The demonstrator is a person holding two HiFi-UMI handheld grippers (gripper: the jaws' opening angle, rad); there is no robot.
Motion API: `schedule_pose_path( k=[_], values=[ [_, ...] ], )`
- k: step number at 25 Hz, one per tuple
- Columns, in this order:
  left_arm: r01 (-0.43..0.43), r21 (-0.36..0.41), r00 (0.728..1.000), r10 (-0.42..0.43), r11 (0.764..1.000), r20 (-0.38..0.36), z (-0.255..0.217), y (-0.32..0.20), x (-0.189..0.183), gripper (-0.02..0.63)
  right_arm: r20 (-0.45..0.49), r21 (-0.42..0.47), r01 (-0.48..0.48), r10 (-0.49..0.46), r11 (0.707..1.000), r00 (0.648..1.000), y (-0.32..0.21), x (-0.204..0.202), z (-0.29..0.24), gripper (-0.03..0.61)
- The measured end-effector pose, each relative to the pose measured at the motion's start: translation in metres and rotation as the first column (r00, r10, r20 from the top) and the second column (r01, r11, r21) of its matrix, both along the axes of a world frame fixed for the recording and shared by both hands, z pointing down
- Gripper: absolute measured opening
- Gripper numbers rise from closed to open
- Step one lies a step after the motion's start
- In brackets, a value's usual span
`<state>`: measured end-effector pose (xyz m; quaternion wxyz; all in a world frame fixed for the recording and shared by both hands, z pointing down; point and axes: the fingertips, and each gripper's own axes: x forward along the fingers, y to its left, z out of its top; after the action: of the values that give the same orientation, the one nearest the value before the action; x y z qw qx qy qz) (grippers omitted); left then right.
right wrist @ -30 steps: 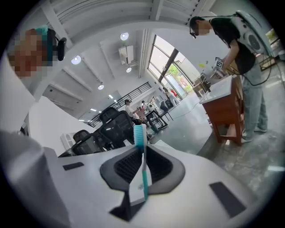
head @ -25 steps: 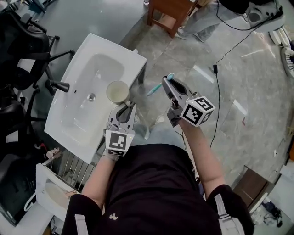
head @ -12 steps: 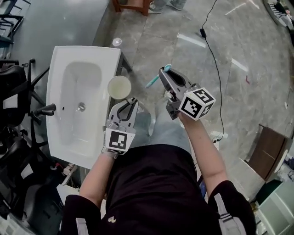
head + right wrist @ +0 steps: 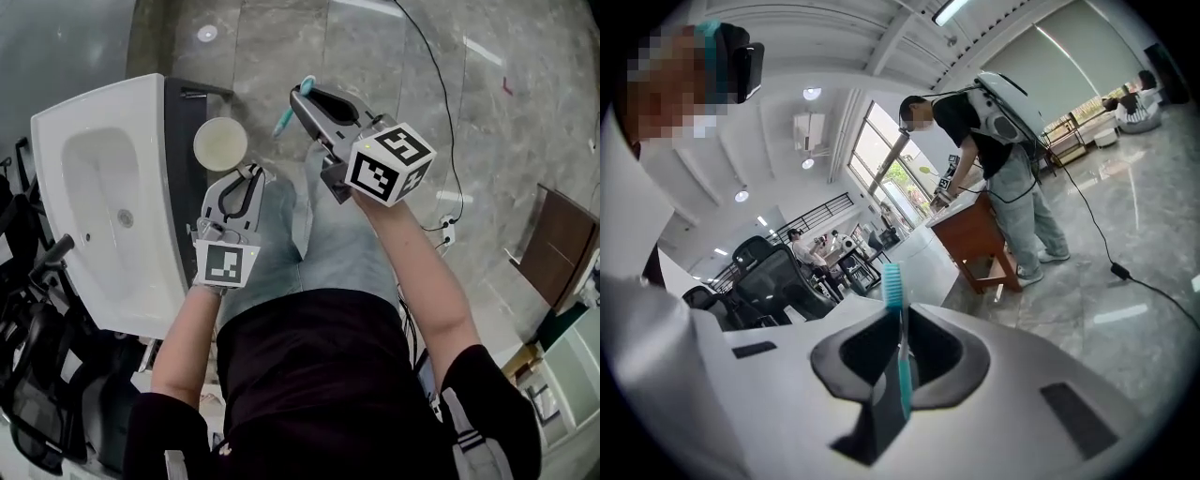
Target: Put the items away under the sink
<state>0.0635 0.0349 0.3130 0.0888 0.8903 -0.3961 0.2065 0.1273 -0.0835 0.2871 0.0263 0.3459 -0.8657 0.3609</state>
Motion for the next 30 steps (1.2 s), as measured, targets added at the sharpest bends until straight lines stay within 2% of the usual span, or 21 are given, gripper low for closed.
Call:
schedule_pose_path(
  k=[9, 15, 22, 25, 30],
  values=[
    [0.086, -0.054, 0.996, -0.086, 0.995, 0.003, 0.084, -0.008, 0.003, 0.043, 0.017, -0.032, 0.037, -0.037, 0.999, 0.999, -0.011, 0.000, 0.078, 0.051],
    [0.204, -0.103, 0.979, -0.204, 0.973, 0.017, 0.142, -0.021, -0.013, 0.044, 0.023, -0.039, 0.095, -0.094, 0.995, 0.995, -0.018, -0.013, 0.133, 0.051],
    [0.362, -0.095, 0.932, -0.360, 0.927, 0.043, 0.200, -0.039, -0.046, 0.044, 0.023, -0.037, 0.142, -0.141, 0.989, 0.990, -0.022, -0.027, 0.182, 0.051],
    [0.416, -0.106, 0.909, -0.409, 0.903, 0.086, 0.225, -0.040, -0.066, 0.044, 0.018, -0.047, 0.162, -0.161, 0.986, 0.987, -0.021, -0.034, 0.197, 0.049],
    [0.502, -0.067, 0.864, -0.496, 0.862, 0.087, 0.258, -0.053, -0.099, 0.044, 0.013, -0.034, 0.208, -0.208, 0.978, 0.978, -0.028, -0.049, 0.217, 0.051]
  ],
)
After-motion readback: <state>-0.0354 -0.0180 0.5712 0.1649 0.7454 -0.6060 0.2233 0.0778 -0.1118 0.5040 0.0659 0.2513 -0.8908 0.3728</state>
